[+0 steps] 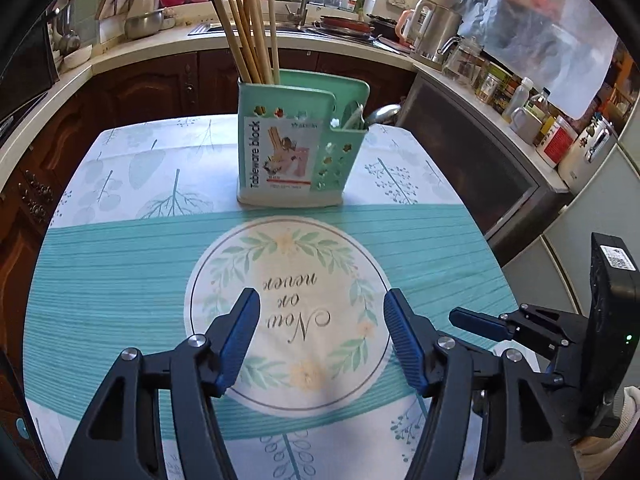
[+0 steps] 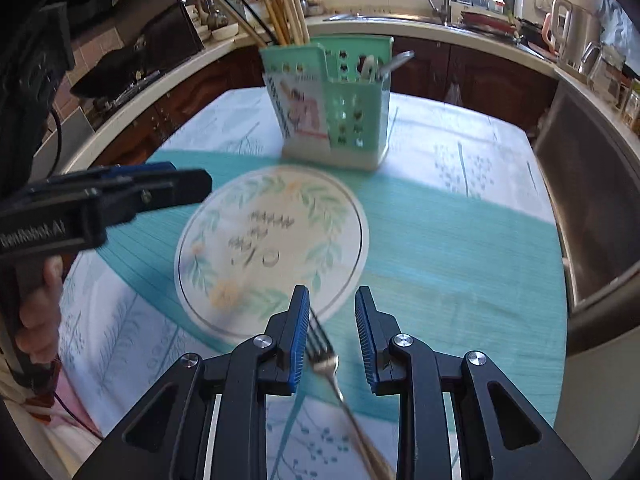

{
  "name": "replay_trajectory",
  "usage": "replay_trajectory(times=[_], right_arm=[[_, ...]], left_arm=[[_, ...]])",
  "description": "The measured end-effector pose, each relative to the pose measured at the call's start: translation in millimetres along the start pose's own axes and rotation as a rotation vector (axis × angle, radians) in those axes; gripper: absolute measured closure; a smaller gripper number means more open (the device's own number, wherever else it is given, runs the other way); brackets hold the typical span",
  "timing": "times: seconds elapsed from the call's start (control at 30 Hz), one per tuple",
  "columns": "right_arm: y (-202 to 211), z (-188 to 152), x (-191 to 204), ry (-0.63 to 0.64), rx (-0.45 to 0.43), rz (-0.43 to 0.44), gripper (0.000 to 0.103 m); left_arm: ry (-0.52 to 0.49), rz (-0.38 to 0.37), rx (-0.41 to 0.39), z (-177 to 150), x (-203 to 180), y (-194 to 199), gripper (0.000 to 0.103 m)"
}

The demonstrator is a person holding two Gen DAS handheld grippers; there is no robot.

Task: Organize utensils
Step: 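Close the right tool on the metal fork handle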

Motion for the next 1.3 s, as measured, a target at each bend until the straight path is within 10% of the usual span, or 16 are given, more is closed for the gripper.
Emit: replay_trajectory(times=[0.8, 1.03, 1.3], right_arm=[[-47.7, -19.9, 25.7, 0.074, -0.055, -0.244, 0.075], [-41.0, -18.6, 15.6, -0.033, -0.028, -0.143, 0.101], [-17.7, -14.8, -1.3, -0.260, 0.027, 0.078, 0.101]], left_arm=[[0.108, 0.011, 0.103, -59.8, 15.9, -23.7, 0.040], [0.119, 0.007, 0.104, -60.8, 18.0, -23.9, 0.040], [0.122, 0.005, 0.096, -59.3, 19.7, -22.8, 0.040]])
Point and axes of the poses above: each gripper's, at about its wrist camera, not at the fingertips, and y roughly against the way its jaws point, x to its left, z to its top, the point moved 7 cm from there along -y, roughly the way its jaws point, and after that the axes turned 7 degrees about -y, right-handed, at the moved point
